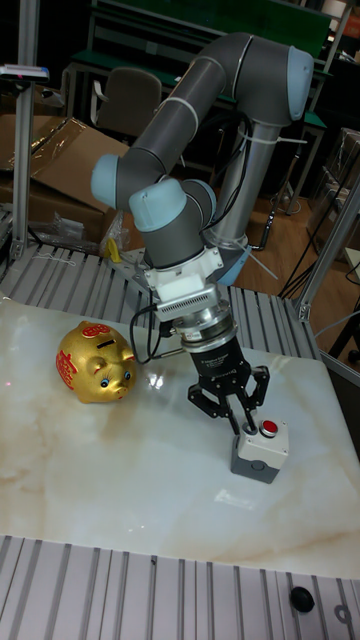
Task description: Drop coins into a piggy bank
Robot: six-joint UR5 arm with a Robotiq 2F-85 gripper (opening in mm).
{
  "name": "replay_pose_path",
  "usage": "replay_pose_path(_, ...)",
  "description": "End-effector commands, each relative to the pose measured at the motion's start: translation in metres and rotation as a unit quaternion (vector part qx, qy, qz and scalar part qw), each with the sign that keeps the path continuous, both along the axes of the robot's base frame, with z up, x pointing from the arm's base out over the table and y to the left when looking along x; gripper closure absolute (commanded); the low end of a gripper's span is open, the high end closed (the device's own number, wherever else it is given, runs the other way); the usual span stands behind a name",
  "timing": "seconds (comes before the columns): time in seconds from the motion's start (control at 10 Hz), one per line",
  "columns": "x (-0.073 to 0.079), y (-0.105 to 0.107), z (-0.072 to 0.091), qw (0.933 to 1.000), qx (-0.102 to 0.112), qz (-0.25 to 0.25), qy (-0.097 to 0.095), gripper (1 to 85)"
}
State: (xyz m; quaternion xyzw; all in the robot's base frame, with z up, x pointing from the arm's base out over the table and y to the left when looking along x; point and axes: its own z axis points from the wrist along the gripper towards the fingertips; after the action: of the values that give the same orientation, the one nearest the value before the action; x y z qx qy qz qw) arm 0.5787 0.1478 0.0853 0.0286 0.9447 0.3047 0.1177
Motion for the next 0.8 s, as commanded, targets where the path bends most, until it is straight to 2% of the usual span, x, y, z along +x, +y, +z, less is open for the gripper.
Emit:
replay_pose_path(0.0,0.0029,0.0012,0.0029,1.0000,0.007,-0.003,-0.004,57.3)
replay_pose_path(0.7,0.0043,0.0027,0.0019,0.9999,0.010,0.000,-0.009,57.3)
